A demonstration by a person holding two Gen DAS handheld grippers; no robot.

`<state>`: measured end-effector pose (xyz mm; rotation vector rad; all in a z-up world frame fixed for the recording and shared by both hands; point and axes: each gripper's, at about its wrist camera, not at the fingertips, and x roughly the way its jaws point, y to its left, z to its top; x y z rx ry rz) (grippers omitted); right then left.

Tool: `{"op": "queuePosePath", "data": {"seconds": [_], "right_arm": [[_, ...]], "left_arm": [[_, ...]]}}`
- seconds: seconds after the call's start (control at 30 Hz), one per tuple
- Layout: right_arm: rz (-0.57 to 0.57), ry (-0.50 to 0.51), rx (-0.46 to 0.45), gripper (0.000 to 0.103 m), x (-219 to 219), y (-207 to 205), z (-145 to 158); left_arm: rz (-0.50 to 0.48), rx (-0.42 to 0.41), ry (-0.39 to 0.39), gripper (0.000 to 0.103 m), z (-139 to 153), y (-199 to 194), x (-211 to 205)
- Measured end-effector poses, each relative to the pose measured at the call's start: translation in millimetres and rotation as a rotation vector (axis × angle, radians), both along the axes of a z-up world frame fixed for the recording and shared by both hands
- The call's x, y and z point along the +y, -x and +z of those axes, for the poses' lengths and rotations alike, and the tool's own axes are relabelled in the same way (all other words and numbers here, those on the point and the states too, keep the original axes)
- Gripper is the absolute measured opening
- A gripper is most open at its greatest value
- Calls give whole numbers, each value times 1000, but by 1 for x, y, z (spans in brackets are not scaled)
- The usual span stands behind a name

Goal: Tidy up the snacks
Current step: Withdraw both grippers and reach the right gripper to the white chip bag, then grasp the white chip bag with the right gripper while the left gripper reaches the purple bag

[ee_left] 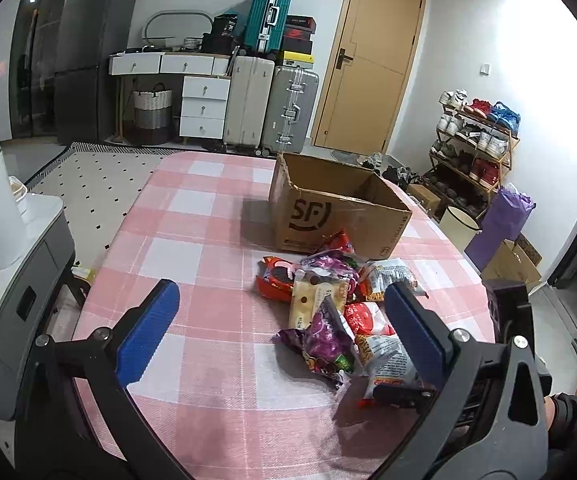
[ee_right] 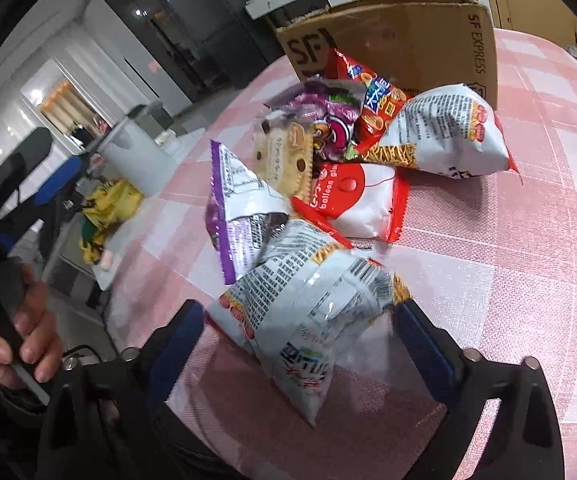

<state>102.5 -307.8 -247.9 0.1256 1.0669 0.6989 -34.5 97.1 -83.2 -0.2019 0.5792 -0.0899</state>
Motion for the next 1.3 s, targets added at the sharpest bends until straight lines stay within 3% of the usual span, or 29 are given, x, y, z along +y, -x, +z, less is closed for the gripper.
{"op": "queuePosePath", "data": {"seconds": [0.17,0.2,0.23,0.53,0.77,0.97,1.13,1.3], "right_arm": [[21,1,-5,72,9,-5,-1],[49,-7,-6,49,9,-4,-1],[76,-24,8,45,9,-5,-2],[61,-36,-31,40,14,8,2],[26,-78,-50,40,-18,20,11],[-9,-103,-60,40,-41,20,17],[-23,-111,-75,40,-51,22,22],[-56,-118,-89,40,-59,21,24]], "left_arm": [[25,6,11,102,-2,1,8],[28,18,14,102,-4,0,9],[30,26,23,102,-6,-1,11],[44,43,29,102,-9,-4,16],[59,75,27,102,-17,-8,17],[18,134,60,102,-31,-17,13],[0,118,48,102,-34,-17,3],[-33,156,40,102,-44,-23,-9]]}}
